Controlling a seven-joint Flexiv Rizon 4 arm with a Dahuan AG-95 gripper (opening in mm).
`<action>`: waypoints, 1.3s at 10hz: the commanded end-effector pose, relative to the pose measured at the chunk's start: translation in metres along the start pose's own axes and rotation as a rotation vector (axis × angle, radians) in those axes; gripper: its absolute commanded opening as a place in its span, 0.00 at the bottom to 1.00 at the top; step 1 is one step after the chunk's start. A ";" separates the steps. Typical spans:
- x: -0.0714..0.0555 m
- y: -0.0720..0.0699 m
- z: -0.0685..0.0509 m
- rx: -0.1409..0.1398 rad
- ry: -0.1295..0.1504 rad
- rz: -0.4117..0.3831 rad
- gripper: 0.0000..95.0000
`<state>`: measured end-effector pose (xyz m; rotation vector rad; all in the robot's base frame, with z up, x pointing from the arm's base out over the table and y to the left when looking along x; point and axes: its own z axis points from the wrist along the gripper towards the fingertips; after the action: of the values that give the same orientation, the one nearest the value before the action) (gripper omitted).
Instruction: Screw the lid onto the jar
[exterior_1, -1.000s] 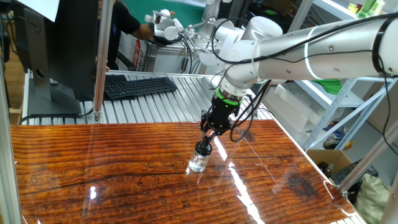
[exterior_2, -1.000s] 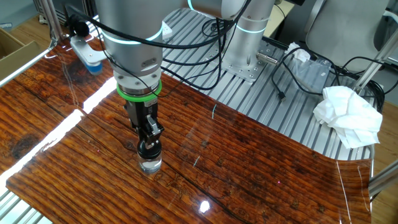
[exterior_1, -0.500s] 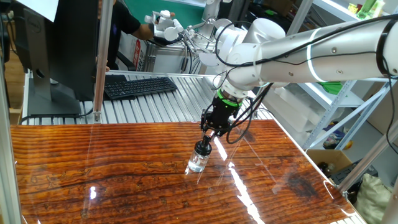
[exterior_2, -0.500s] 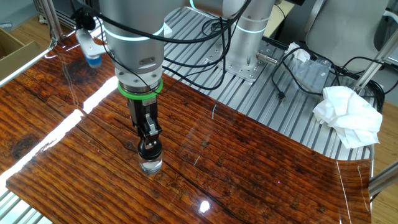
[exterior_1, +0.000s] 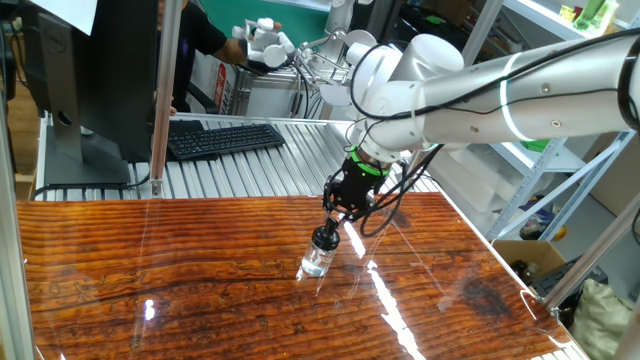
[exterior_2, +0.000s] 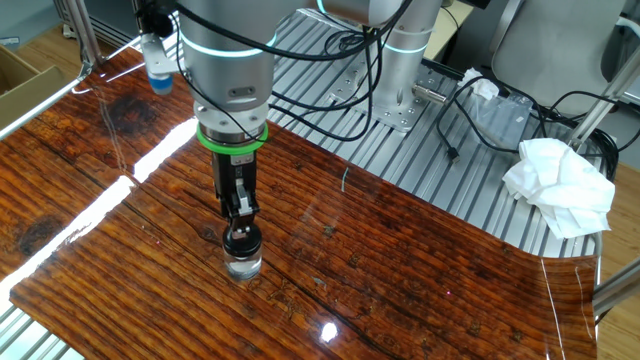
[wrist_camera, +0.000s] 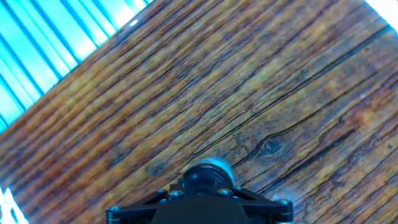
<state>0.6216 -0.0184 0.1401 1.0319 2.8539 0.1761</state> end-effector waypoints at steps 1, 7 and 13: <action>0.000 0.001 0.020 -0.014 -0.014 0.044 0.00; 0.000 0.001 0.023 -0.035 -0.029 0.134 0.00; 0.001 0.001 0.024 -0.035 -0.048 0.183 0.00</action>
<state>0.6211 -0.0173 0.1408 1.2732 2.7001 0.2084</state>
